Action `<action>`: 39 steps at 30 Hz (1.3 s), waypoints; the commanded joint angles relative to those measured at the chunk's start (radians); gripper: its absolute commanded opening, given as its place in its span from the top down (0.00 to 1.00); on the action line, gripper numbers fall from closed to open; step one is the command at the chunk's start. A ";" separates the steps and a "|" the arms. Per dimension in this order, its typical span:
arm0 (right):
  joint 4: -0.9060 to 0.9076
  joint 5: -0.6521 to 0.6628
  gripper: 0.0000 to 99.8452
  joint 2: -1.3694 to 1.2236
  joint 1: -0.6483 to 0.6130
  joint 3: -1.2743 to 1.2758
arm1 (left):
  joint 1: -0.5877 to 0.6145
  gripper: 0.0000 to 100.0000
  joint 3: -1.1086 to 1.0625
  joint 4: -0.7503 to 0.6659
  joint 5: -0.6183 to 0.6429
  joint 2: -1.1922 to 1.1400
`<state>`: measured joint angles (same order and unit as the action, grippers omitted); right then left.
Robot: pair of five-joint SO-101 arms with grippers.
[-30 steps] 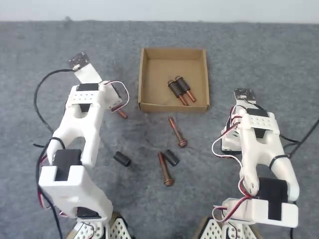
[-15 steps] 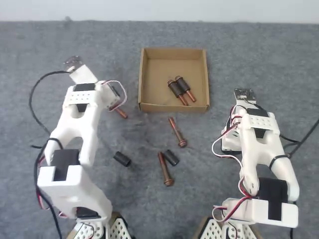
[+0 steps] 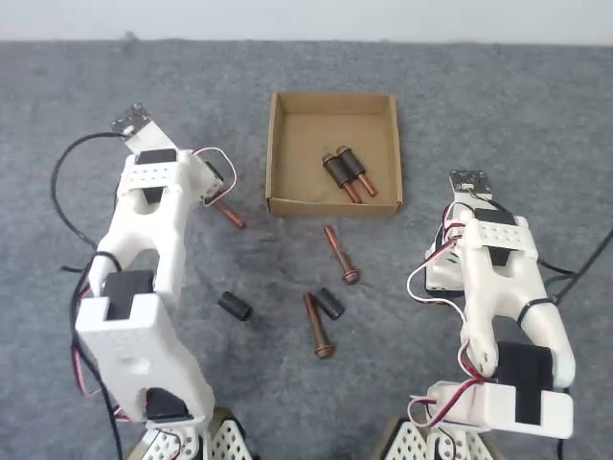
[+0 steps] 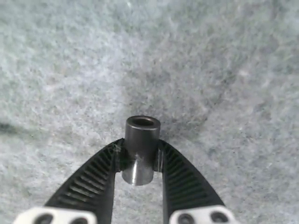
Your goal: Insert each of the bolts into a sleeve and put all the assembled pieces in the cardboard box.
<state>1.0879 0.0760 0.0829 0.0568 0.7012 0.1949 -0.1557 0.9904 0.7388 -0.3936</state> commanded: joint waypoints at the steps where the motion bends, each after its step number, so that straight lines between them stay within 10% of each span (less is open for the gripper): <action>1: -0.015 0.018 0.99 0.047 0.005 -0.008 | 0.006 0.85 0.082 0.015 0.014 -0.028; 23: -0.013 0.058 0.99 0.047 0.005 -0.008 | 0.005 0.99 0.216 0.118 0.000 -0.152; 39: -0.015 0.057 0.99 0.047 0.005 -0.008 | -0.029 0.99 0.236 0.222 -0.511 -0.084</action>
<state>1.0879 0.1174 0.0829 0.0568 0.7012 0.1550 0.0468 1.2006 0.2923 -0.5562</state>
